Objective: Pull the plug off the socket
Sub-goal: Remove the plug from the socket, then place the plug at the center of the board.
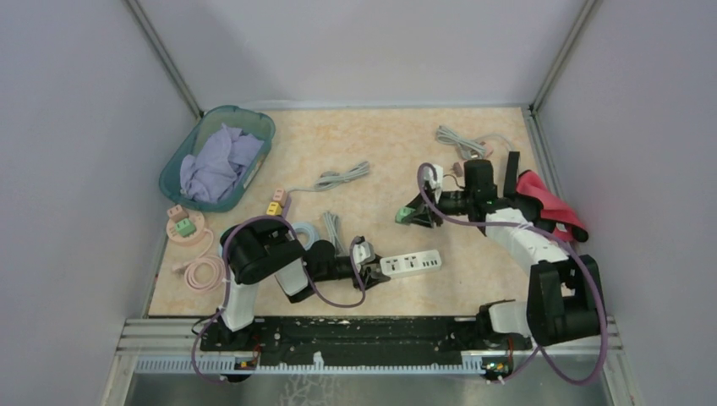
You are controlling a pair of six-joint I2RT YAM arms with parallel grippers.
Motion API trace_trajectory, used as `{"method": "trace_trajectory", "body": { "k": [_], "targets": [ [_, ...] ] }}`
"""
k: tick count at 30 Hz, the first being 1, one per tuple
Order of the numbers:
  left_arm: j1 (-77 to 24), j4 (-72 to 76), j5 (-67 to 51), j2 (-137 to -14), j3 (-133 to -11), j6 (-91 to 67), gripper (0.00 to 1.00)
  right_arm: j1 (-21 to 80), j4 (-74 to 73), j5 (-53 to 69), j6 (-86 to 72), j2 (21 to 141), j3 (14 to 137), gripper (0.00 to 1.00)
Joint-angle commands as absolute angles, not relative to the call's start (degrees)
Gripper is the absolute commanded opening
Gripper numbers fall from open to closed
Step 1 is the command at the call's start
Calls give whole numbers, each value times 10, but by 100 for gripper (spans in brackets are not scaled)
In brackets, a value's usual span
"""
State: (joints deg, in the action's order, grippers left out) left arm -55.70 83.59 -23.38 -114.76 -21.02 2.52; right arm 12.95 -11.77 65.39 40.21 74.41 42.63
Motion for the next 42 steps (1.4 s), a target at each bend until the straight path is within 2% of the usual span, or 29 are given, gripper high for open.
{"method": "trace_trajectory", "body": {
  "k": [1,7,14,27,35,42],
  "targets": [
    [-554,833,-250,-1149,-212,19,0,73,94,636,212,725,392,0],
    [-554,834,-250,-1139,-208,14,0,33,273,491,8,730,345,0],
    [-554,826,-251,-1122,-207,6,0,25,296,376,-26,725,337,0],
    [-554,781,-247,-1084,-212,0,0,15,210,319,-18,761,404,1],
    [-553,748,-243,-1052,-209,4,1,16,77,346,61,834,511,1],
    [-553,742,-245,-1043,-208,2,1,12,32,306,69,939,620,3]
  ]
}}
